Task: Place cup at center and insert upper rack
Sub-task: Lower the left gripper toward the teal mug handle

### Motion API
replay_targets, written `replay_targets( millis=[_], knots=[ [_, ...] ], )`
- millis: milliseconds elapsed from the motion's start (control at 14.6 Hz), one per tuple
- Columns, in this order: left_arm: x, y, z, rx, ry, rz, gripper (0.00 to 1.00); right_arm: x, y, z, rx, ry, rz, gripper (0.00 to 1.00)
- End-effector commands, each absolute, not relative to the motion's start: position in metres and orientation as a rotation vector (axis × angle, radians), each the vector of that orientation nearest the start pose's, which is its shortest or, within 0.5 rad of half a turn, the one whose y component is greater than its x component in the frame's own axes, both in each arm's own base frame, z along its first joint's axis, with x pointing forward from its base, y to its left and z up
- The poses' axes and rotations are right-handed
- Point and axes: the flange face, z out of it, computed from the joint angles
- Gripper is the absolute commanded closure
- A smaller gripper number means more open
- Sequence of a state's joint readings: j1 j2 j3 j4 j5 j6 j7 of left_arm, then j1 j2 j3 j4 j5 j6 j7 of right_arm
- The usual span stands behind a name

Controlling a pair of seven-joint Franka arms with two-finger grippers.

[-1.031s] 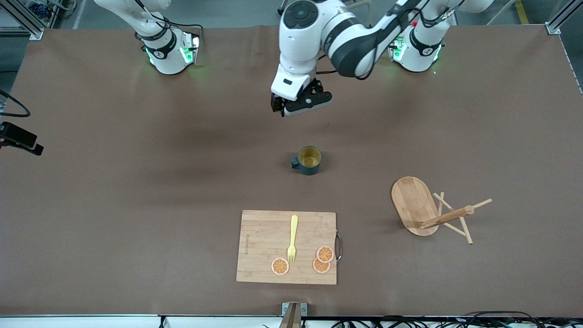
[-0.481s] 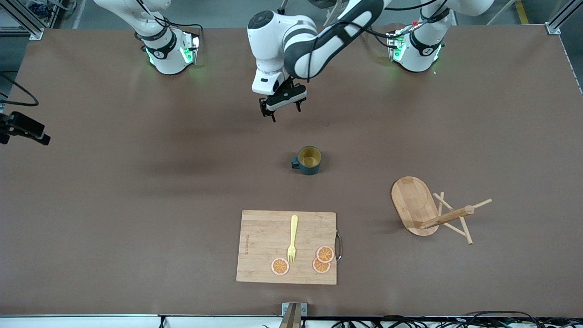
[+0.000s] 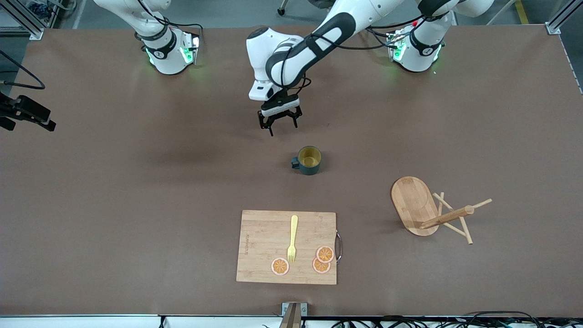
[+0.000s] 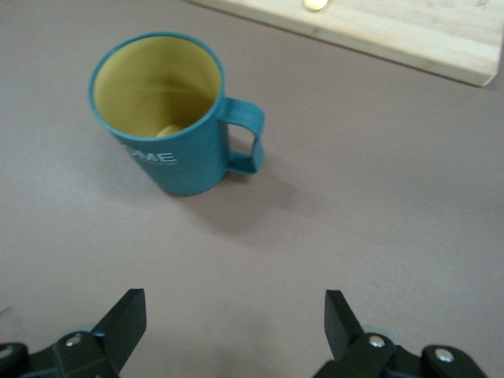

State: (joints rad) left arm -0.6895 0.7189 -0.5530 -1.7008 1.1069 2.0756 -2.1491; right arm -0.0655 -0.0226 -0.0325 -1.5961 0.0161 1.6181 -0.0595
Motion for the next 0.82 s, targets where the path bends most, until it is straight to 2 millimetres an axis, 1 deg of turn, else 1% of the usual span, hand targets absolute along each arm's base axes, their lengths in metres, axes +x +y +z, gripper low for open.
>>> replay_targets(
  millis=[0, 69, 206, 275, 344, 550, 687, 756],
  knots=[
    [0.283, -0.607, 0.188, -2.853, -0.412, -1.000, 0.00, 0.543, -0.052, 0.623, -3.136, 0.065, -0.066, 0.00],
    [0.286, -0.604, 0.178, -2.812, -0.391, -1.072, 0.00, 0.543, -0.053, 0.620, -3.136, 0.065, -0.063, 0.00],
    [0.277, -0.604, 0.161, -2.762, -0.400, -1.179, 0.00, 0.544, -0.050, 0.621, -3.137, 0.053, -0.065, 0.00],
    [0.276, -0.608, 0.157, -2.750, -0.431, -1.228, 0.00, 0.544, -0.050, 0.622, -3.139, 0.056, -0.068, 0.00],
    [0.275, -0.608, 0.148, -2.735, -0.441, -1.253, 0.00, 0.543, -0.050, 0.622, -3.139, 0.051, -0.061, 0.00],
    [0.278, -0.611, 0.135, -2.711, -0.388, -1.313, 0.00, 0.543, -0.053, 0.623, -3.139, 0.058, -0.063, 0.00],
    [0.285, -0.613, 0.130, -2.663, -0.358, -1.383, 0.00, 0.543, -0.054, 0.623, -3.139, 0.060, -0.061, 0.00],
    [0.290, -0.615, 0.132, -2.636, -0.359, -1.422, 0.00, 0.543, -0.054, 0.623, -3.139, 0.060, -0.065, 0.00]
  ],
)
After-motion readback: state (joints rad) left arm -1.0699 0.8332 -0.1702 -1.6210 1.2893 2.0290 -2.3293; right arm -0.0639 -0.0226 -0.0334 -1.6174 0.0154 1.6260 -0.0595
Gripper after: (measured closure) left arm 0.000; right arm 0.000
